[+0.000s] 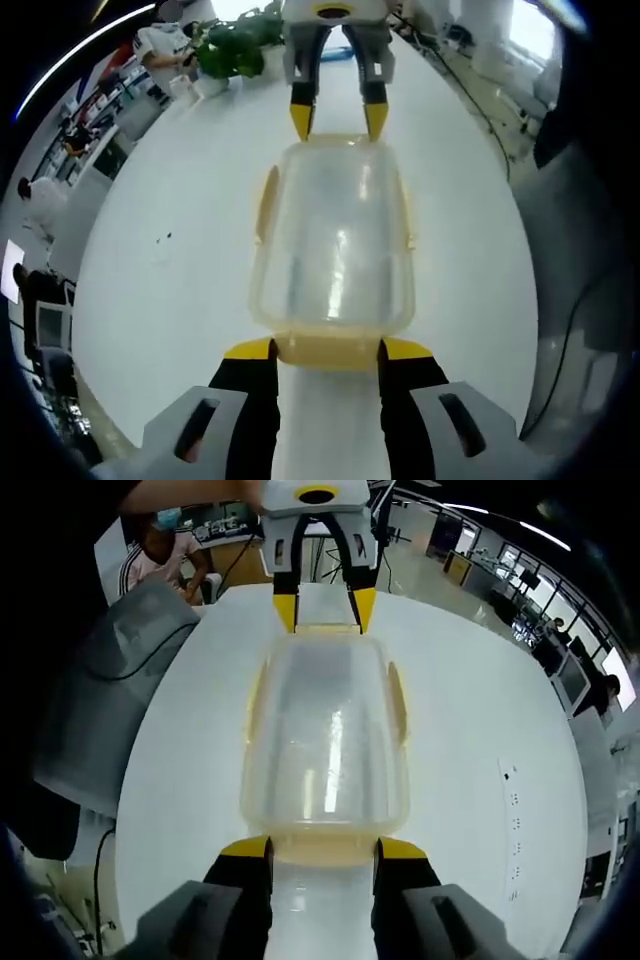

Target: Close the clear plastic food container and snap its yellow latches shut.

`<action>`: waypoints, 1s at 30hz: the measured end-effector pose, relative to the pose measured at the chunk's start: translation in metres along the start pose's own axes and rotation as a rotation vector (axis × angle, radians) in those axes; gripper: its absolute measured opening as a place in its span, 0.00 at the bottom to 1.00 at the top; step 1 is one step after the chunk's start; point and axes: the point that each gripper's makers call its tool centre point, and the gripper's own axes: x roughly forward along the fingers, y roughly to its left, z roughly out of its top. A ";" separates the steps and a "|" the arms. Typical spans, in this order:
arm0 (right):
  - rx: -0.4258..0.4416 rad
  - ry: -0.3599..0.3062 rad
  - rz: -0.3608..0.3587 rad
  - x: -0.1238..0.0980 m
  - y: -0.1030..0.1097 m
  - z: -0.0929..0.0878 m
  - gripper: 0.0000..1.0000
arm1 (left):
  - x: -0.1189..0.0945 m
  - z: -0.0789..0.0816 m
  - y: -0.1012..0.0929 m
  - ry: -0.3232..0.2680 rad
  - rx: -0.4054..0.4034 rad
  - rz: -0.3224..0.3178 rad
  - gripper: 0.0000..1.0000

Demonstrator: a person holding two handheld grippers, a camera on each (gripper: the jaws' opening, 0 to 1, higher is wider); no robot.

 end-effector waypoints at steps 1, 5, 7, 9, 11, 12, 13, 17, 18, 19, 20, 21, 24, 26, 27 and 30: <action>-0.001 0.001 0.001 0.000 0.000 -0.002 0.36 | 0.001 0.002 0.000 -0.001 -0.002 0.001 0.36; -0.004 0.003 0.002 -0.003 0.001 -0.010 0.36 | 0.006 0.007 -0.002 -0.001 -0.009 0.003 0.36; -0.006 0.005 0.004 -0.003 0.001 -0.014 0.36 | 0.009 0.010 -0.003 -0.002 -0.013 0.001 0.36; -0.005 0.006 0.004 -0.003 0.001 -0.017 0.36 | 0.012 0.013 -0.003 -0.001 -0.014 0.000 0.35; -0.002 0.005 0.001 -0.005 0.002 -0.022 0.36 | 0.015 0.017 -0.003 0.000 -0.013 -0.001 0.35; -0.001 0.005 0.002 -0.006 0.003 -0.025 0.36 | 0.018 0.019 -0.003 0.000 -0.013 -0.004 0.35; -0.002 0.006 0.001 -0.006 0.003 -0.027 0.36 | 0.019 0.021 -0.004 -0.001 -0.014 -0.006 0.35; 0.006 0.013 0.004 -0.010 0.004 -0.037 0.36 | 0.024 0.029 -0.006 -0.009 -0.015 -0.009 0.35; 0.006 0.017 0.003 -0.011 0.004 -0.039 0.36 | 0.025 0.032 -0.006 -0.013 -0.016 -0.008 0.35; 0.005 0.018 0.002 -0.012 0.004 -0.041 0.36 | 0.025 0.034 -0.006 -0.015 -0.016 -0.008 0.35; 0.005 0.018 0.001 -0.013 0.004 -0.042 0.36 | 0.026 0.035 -0.006 -0.015 -0.016 -0.008 0.35; 0.007 0.016 0.000 -0.015 0.004 -0.043 0.36 | 0.026 0.037 -0.006 -0.016 -0.016 -0.008 0.35; 0.007 0.019 -0.003 -0.016 0.004 -0.046 0.36 | 0.027 0.041 -0.006 -0.018 -0.016 -0.009 0.35; 0.007 0.024 -0.004 -0.016 0.005 -0.048 0.36 | 0.027 0.043 -0.006 -0.016 -0.010 -0.007 0.35; 0.006 0.026 -0.005 -0.017 0.005 -0.048 0.36 | 0.027 0.044 -0.006 -0.014 -0.007 -0.007 0.35; 0.014 0.026 -0.005 -0.017 0.006 -0.049 0.36 | 0.027 0.044 -0.006 -0.013 -0.003 -0.006 0.35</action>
